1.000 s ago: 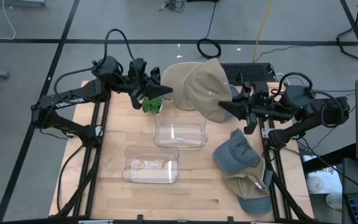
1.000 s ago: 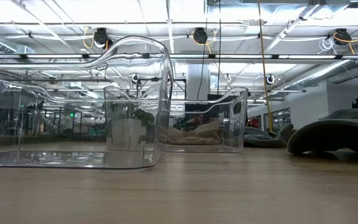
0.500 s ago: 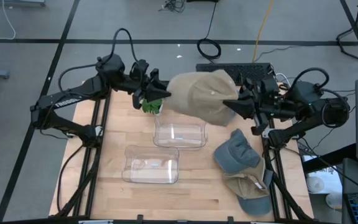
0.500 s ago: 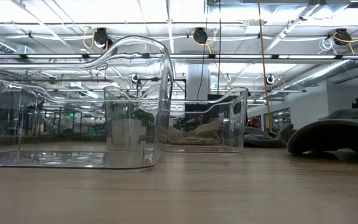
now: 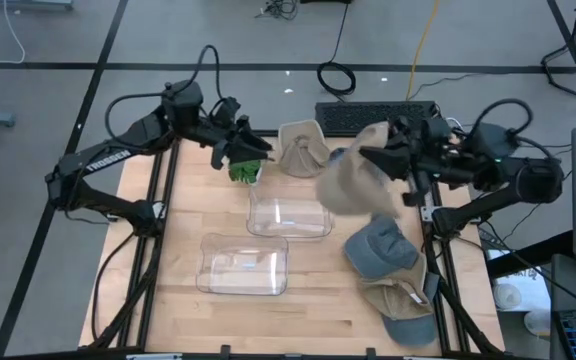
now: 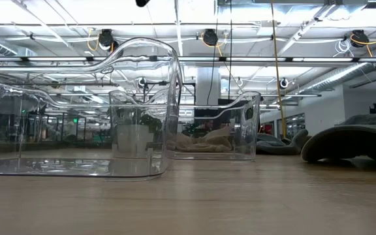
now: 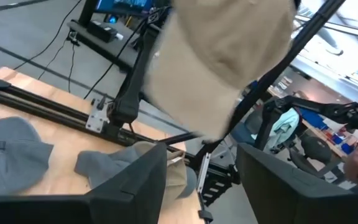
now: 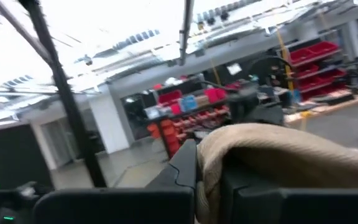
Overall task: Pick & Place hat
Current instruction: Put the top right brown cap into the top transparent bin
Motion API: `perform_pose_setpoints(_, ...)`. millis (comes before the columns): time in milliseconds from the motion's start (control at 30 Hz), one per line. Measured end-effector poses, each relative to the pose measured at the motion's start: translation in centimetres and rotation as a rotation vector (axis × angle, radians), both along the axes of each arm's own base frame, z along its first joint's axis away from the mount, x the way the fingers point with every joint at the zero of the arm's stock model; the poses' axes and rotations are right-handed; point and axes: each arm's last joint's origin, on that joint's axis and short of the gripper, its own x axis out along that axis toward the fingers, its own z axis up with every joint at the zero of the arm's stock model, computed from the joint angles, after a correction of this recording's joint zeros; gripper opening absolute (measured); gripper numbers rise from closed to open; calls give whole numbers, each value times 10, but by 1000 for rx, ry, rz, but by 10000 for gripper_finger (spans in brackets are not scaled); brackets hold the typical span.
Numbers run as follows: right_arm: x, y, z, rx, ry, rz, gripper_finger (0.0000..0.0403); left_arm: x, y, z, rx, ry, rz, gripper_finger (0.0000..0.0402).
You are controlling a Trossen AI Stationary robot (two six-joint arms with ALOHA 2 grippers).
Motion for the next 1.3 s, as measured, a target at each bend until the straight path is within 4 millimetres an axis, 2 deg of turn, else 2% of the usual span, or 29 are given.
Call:
perform_pose_setpoints(300, 26, -14, -15, -28, 98, -85, 6, -23, -11, 18, 35, -72, -3, 185)
perform_pose_setpoints(467, 45, -22, -33, -40, 235, -123, 6, -39, -18, 28, 57, -116, -1, 179)
perform_pose_setpoints(800, 81, -27, -75, -66, 516, -143, 6, -61, -28, 41, 80, -175, 1, 198)
perform_pose_setpoints(1000, 100, -28, -95, -72, 616, -168, 6, -66, -31, 44, 84, -189, 2, 203)
perform_pose_setpoints(1300, 112, -30, -115, 51, 701, -257, 6, -67, -31, 45, 58, -188, 1, 192)
